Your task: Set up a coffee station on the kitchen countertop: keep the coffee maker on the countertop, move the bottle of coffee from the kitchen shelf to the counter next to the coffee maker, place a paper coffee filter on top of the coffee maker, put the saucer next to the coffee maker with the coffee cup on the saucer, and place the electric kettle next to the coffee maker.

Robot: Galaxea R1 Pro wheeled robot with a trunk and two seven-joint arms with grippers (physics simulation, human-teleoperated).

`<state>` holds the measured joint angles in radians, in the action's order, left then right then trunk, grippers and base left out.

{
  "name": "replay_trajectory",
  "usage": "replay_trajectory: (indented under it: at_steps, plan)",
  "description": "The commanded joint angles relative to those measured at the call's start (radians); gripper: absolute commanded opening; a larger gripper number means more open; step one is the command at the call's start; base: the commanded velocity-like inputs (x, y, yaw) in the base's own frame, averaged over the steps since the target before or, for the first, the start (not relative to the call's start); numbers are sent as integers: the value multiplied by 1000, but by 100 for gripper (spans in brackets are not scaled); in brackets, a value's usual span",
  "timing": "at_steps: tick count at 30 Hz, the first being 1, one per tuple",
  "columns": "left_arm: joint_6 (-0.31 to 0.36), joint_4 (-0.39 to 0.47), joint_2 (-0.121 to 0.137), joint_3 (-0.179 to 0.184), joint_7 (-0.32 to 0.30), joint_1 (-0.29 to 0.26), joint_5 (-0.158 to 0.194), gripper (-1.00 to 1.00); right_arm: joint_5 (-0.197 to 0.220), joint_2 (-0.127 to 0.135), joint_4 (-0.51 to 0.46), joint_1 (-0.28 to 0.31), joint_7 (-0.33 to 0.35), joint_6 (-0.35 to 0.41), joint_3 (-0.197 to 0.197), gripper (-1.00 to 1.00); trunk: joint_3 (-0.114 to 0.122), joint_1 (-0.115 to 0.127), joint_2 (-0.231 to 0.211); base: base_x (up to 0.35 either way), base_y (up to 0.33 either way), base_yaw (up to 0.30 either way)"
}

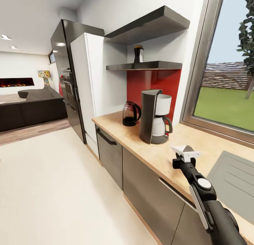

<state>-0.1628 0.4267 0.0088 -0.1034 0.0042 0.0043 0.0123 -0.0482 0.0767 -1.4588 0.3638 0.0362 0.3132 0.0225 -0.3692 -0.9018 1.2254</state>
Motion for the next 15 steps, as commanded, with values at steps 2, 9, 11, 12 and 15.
replay_trajectory:
  at_steps: [2, 9, 11, 12, 15]
  plan:
    - [-1, 1, 0, -1, 0, 0, 1, 100, -2, 0, -2, 1, 4, 5, 1, -100, -1, 0, 1, 242, 0, 0]
    - [-1, 1, 0, -1, 0, 0, 2, 100, -2, 0, -2, 0, 4, 5, 1, -100, -1, 0, 1, 50, 0, 0]
    - [-1, 1, 0, -1, 0, 0, 1, 100, -2, 0, -2, 0, 4, 4, 1, -100, -1, 0, 1, 66, 0, 0]
    - [-1, 1, 0, -1, 0, 0, 1, 100, -2, 0, -2, 0, 4, 4, 1, -100, -1, 0, 1, 137, 0, 0]
    - [-1, 1, 0, -1, 0, 0, 1, 100, -2, 0, -2, 0, 4, 4, 1, -100, -1, 0, 1, 228, 0, 0]
